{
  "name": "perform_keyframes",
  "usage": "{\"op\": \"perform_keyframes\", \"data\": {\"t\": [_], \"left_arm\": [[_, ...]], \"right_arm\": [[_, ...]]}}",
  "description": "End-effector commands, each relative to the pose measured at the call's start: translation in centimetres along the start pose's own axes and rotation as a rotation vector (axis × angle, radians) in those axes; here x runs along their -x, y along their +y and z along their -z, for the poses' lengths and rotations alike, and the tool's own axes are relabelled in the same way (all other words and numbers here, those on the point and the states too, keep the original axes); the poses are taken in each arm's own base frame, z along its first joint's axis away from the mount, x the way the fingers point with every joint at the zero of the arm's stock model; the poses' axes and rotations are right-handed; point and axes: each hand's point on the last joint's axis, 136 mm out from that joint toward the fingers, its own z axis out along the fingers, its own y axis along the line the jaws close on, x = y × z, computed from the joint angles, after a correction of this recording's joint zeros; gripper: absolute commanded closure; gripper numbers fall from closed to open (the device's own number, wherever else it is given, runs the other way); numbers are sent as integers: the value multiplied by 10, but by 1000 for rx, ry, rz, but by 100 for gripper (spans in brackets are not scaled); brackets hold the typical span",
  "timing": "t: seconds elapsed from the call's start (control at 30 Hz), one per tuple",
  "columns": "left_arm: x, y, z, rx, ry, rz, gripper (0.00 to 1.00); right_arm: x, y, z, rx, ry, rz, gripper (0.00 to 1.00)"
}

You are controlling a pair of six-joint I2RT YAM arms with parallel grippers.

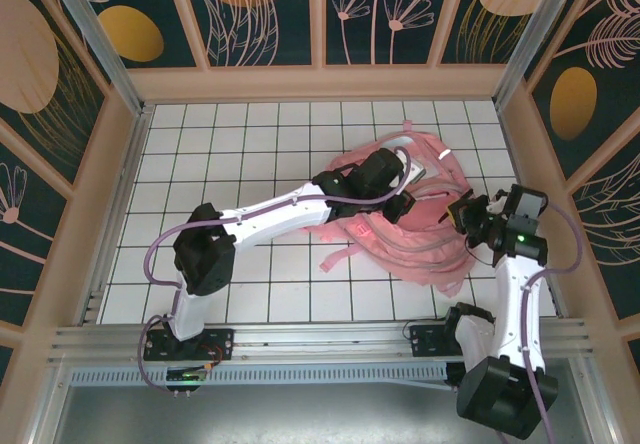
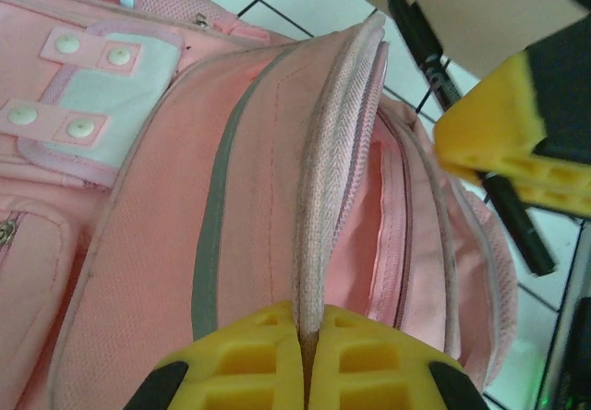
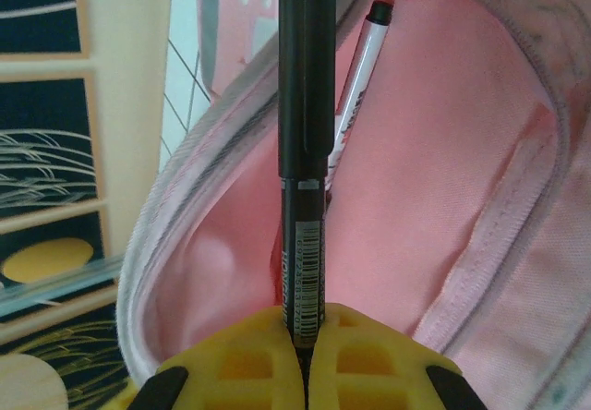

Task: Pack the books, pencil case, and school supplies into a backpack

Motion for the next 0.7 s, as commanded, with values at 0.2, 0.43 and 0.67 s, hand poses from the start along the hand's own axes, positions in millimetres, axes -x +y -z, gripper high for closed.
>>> {"op": "perform_keyframes", "data": {"t": [0.2, 0.43, 0.67], "left_arm": [[65, -52, 25, -249, -178, 143, 100], [71, -55, 36, -263, -202, 144, 100], [61, -36, 37, -201, -205, 147, 100]], "right_arm": [[-26, 24, -61, 53, 92, -92, 97], [-7, 28, -69, -112, 13, -61, 42], [0, -1, -28, -167, -66, 16, 42]]}}
